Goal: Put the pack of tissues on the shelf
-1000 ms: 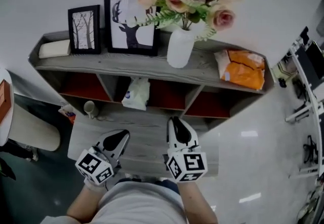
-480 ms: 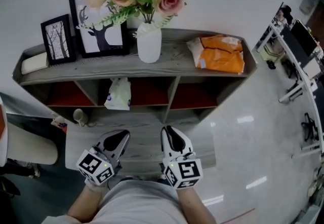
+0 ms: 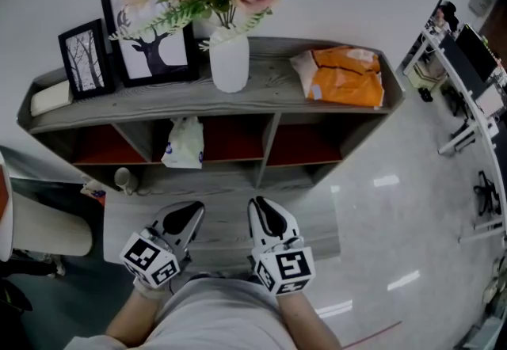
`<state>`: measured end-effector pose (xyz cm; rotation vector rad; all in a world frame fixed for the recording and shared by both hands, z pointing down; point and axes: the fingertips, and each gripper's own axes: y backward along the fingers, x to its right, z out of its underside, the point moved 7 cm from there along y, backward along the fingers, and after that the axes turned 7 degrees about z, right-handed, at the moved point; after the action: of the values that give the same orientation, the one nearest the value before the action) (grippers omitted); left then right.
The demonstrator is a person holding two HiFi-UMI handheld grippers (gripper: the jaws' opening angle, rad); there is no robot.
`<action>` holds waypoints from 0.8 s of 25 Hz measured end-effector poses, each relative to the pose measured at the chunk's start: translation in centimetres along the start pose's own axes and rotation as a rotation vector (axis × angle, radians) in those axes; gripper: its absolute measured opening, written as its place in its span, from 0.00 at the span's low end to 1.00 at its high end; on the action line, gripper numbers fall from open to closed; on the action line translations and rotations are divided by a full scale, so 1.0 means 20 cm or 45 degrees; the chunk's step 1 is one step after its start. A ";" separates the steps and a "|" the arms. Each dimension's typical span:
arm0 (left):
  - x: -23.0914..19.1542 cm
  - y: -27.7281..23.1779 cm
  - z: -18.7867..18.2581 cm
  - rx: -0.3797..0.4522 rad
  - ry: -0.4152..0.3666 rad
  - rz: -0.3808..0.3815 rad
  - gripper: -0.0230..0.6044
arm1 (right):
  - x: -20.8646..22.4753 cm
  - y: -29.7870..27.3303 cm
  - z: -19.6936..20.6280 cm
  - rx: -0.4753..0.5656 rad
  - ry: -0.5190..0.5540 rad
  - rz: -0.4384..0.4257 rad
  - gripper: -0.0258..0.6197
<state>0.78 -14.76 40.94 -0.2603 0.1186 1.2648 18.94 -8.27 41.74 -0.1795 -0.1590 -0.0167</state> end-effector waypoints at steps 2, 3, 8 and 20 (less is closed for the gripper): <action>0.00 0.00 0.00 -0.001 -0.001 -0.002 0.07 | -0.01 -0.01 0.00 -0.001 0.010 -0.004 0.12; 0.00 0.00 0.00 -0.001 -0.001 -0.003 0.07 | -0.01 -0.01 0.00 -0.001 0.010 -0.007 0.12; -0.01 0.02 0.01 -0.003 0.001 -0.014 0.07 | -0.03 -0.02 0.00 0.001 0.011 -0.026 0.12; -0.01 0.06 0.01 0.011 0.005 -0.037 0.07 | -0.05 -0.01 0.00 0.016 0.021 -0.031 0.12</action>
<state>-0.31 -14.51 41.03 -0.2558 0.1233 1.2350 17.98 -8.40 41.64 -0.1646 -0.1445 -0.0416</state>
